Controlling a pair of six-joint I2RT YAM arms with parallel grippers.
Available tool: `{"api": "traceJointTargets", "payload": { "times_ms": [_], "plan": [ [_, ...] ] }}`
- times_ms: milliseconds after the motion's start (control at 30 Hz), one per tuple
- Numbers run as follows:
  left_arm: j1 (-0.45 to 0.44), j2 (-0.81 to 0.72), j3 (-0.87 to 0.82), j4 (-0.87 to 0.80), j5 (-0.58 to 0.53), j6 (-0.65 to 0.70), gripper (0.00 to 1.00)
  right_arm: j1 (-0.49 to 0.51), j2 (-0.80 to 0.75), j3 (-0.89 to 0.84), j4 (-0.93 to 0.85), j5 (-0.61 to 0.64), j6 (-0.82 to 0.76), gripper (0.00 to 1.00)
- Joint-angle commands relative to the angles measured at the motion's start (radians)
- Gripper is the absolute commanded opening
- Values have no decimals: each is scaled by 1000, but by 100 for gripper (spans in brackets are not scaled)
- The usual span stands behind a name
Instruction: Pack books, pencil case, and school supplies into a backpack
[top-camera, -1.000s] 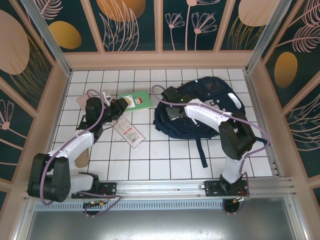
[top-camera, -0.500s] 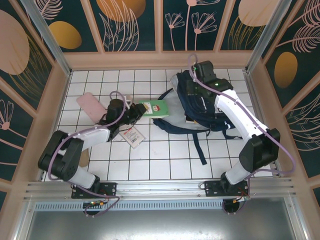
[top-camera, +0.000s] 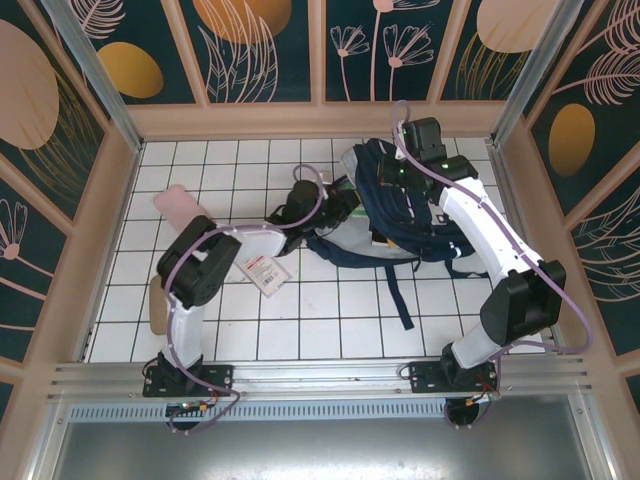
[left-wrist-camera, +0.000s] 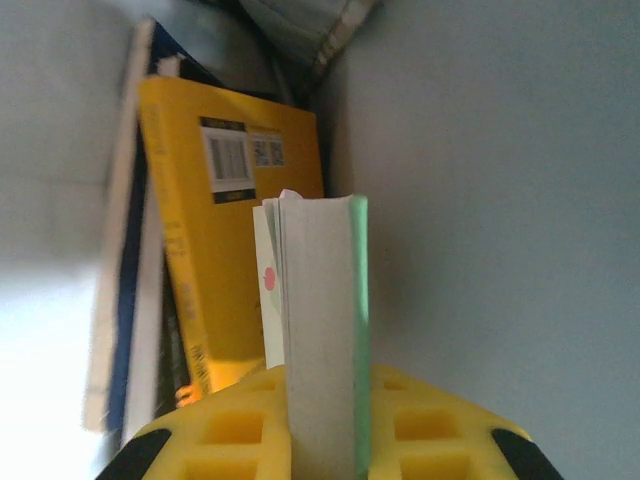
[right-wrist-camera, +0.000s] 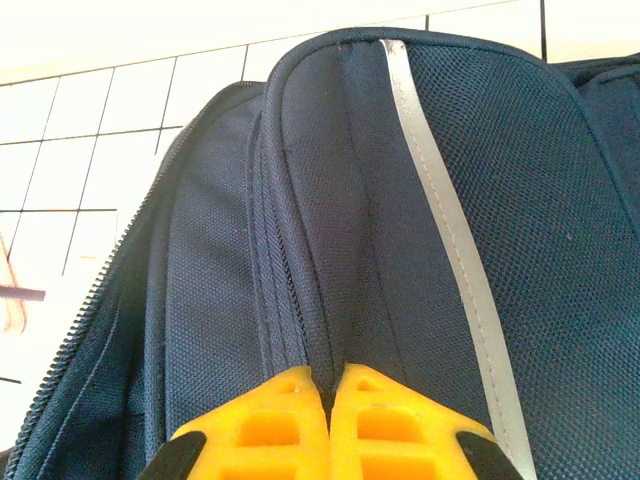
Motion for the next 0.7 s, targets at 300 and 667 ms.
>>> {"api": "traceJointTargets", "payload": {
  "times_ms": [300,667],
  "plan": [
    [-125,229,425,-309,-58,95,40,-23,-98,32,124,-80,33,0],
    [-111,-24,279,-487,-203,237,79,-67,-135,-73,160,-80,24,0]
  ]
}}
